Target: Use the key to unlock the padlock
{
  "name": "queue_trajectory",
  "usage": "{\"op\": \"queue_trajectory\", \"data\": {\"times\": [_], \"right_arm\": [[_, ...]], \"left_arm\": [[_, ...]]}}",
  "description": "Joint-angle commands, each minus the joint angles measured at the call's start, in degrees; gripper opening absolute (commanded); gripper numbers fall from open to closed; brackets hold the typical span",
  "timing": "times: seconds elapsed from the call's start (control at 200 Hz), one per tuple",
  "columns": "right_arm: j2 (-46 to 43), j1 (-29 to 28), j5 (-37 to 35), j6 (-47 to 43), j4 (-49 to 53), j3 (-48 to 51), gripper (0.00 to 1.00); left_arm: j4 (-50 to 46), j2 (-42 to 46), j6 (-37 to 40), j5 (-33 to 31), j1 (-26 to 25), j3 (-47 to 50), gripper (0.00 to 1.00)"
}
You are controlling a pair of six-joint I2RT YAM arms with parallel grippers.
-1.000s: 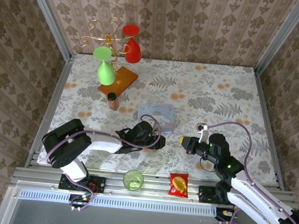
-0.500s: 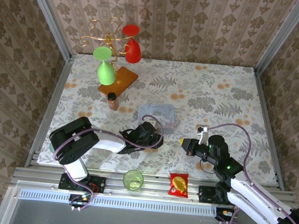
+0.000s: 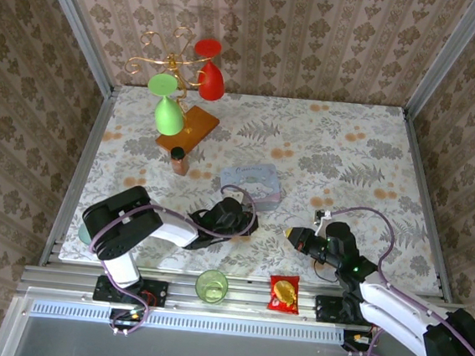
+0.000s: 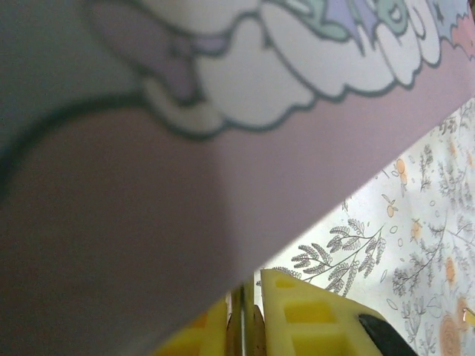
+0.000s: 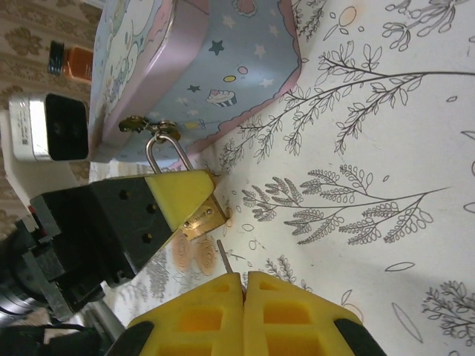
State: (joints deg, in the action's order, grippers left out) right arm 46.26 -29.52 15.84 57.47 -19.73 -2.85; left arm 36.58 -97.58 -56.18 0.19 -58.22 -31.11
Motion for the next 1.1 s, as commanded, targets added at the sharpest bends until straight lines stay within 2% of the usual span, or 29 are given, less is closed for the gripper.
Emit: {"op": "queue_trajectory", "data": {"times": [0.0,0.145,0.375,0.615,0.865,1.095], "right_arm": [[1.8,-0.3,1.6,6.9,-2.9,-0.2,0.0],[7.5,-0.5,3.7,10.4,-9.1,-0.6,0.0],[19.9,-0.5,7.3,14.3,-28.8,-0.7,0.0],[24.1,-0.7,10.0,16.3,-34.7,-2.1,0.0],[25.7,-0.9,10.5,16.5,-32.2,-3.4,0.0],[33.1,-1.2,10.5,17.9,-38.5,-5.5,0.0]], "left_arm": [[7.4,-0.5,-6.3,0.2,0.6,1.9,0.02],[15.8,-0.5,-13.3,-0.4,0.7,4.4,0.0],[21.5,0.1,-18.5,-2.2,0.7,5.2,0.0],[35.4,-5.2,-26.4,-5.2,-0.3,6.5,0.0],[35.8,-5.1,-27.2,-6.5,-0.9,6.5,0.0],[31.7,-1.3,-25.5,-7.1,-1.1,6.2,0.0]]}}
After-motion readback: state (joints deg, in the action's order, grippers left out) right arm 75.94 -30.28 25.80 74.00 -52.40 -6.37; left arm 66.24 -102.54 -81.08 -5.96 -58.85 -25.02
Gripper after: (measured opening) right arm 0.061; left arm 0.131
